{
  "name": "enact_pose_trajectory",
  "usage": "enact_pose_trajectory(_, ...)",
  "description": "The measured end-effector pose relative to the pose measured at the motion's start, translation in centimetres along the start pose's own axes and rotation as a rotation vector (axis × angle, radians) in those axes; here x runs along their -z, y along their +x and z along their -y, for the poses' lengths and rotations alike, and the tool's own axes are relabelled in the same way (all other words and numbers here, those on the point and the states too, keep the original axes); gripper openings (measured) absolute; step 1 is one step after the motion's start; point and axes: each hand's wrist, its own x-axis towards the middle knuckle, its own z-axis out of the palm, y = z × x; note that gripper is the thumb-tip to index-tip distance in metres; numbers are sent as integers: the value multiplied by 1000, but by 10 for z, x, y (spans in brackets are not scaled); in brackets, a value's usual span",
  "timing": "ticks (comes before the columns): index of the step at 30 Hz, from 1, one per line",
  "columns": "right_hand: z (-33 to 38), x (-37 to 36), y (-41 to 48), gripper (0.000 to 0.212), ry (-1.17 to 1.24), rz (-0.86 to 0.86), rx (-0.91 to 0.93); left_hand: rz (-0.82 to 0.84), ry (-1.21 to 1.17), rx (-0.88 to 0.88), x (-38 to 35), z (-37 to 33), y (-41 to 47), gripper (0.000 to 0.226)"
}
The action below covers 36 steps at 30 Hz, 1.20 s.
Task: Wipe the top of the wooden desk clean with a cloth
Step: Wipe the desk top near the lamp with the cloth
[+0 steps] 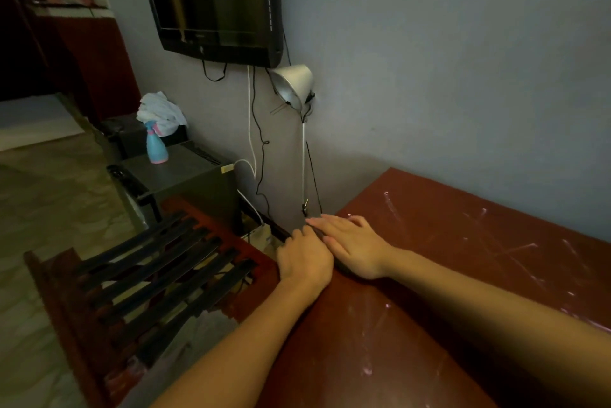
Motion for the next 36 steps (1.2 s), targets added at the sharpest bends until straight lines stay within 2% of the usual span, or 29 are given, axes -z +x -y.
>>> enact_pose_trajectory(3,-9,0,30,56,-4,3,18,-32,-7,10,-1,1,2,38)
enact_pose_trajectory(6,-20,-3,65,58,-115,61,-28,-48,-6,-13,-1,2,2,34)
enact_pose_trajectory(8,-32,4,81,48,-203,87,-72,-58,-23,-25,-1,2,1,32)
enact_pose_trajectory(11,-64,14,82,35,-213,63,-167,-71,-63,-25,-2,2,0,31)
enact_pose_trajectory(17,-73,10,61,58,-210,-41,-130,-66,-79,-10,-3,1,1,29)
enact_pose_trajectory(22,-33,1,42,63,-145,-41,20,-71,-53,-12,-1,1,-2,32)
enact_pose_trajectory(25,-22,-1,47,76,-132,-22,92,-77,-36,-26,-1,2,-3,35)
enact_pose_trajectory(27,-28,2,56,69,-126,1,84,-68,-26,-13,0,1,-2,34)
enact_pose_trajectory(29,-40,7,67,58,-137,18,25,-54,-32,2,2,0,-2,31)
enact_pose_trajectory(34,-104,23,73,48,-128,-14,-288,-67,-70,-19,0,1,-2,29)
enact_pose_trajectory(36,-123,29,60,57,-160,-27,-350,-90,-44,-79,-5,4,2,36)
